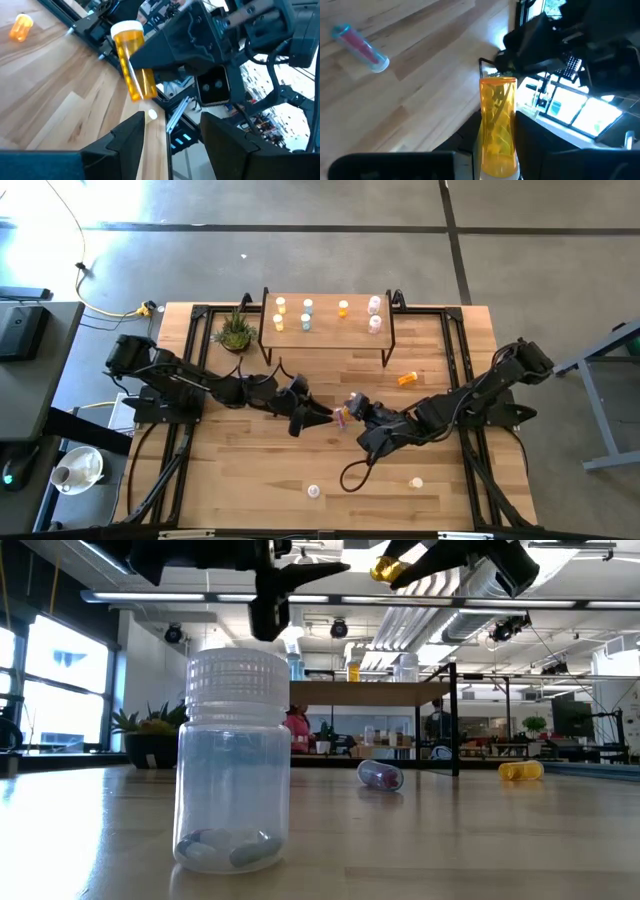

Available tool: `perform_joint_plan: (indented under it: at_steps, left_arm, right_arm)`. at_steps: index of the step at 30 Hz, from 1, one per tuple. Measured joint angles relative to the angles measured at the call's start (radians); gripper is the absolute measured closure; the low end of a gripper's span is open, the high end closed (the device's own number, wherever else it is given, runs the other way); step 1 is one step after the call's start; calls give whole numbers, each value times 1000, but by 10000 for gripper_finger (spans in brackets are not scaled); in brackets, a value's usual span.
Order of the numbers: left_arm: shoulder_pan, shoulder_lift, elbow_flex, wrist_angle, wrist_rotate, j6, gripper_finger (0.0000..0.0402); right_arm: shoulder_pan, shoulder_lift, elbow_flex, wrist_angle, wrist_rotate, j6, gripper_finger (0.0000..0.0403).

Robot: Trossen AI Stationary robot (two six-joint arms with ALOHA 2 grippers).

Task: Pick and place medicine bottles onto shelf by color
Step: Put the bottom orange bottle on the shelf aligned with the other orange pill bottle

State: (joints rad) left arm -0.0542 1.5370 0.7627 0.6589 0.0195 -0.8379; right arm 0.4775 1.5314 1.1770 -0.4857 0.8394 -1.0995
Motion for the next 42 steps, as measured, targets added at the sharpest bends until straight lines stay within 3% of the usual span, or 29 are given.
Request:
perform_joint_plan:
  at_steps: [10, 31, 42]
  left_arm:
    - [1, 10, 28, -11, -13, -1, 218]
    - [20, 10, 27, -15, -27, -8, 218]
    - [35, 10, 45, -6, 40, -23, 218]
  right_arm:
    - [10, 0, 0, 50, 22, -221, 327]
    - [7, 0, 0, 228, -44, -395, 327]
    - [-34, 0, 0, 280, -61, -493, 327]
